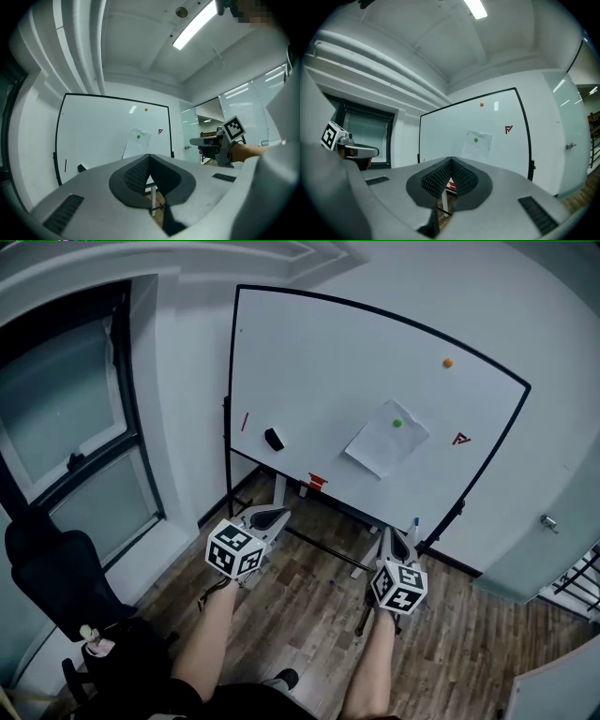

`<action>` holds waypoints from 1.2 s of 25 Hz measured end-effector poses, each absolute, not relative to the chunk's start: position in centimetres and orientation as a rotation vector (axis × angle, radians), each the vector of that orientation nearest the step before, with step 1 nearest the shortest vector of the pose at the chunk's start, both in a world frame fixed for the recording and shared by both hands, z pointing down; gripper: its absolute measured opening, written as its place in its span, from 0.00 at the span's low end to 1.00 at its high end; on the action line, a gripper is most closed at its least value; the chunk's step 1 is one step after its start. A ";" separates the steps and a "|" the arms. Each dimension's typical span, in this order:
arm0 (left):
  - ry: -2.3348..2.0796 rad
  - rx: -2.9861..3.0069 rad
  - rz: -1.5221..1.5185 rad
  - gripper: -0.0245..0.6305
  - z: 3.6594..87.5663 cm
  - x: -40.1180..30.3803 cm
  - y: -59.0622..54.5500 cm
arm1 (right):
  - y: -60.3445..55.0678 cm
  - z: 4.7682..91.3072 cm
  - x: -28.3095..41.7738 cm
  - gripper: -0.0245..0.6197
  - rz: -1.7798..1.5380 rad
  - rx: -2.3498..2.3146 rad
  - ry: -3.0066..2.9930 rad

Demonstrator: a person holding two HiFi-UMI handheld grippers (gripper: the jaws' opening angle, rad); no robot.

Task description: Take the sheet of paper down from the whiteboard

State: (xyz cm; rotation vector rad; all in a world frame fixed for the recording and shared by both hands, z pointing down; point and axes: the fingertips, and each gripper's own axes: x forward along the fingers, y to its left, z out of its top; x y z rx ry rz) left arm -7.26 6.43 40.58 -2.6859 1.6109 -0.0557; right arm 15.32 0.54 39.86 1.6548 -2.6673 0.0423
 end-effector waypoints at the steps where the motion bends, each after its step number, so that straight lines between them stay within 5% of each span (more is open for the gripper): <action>1: 1.610 -2.689 -0.062 0.07 40.5 -6.9 5.5 | -0.2 39.7 15.4 0.07 0.054 1.650 -2.673; 13: 1.544 -2.686 -0.144 0.07 39.2 -2.1 -5.5 | -8.9 38.6 14.6 0.07 0.069 1.535 -2.689; 30: 1.352 -2.720 -0.230 0.07 39.1 -4.4 -22.4 | -22.5 39.5 9.3 0.07 0.044 1.539 -2.629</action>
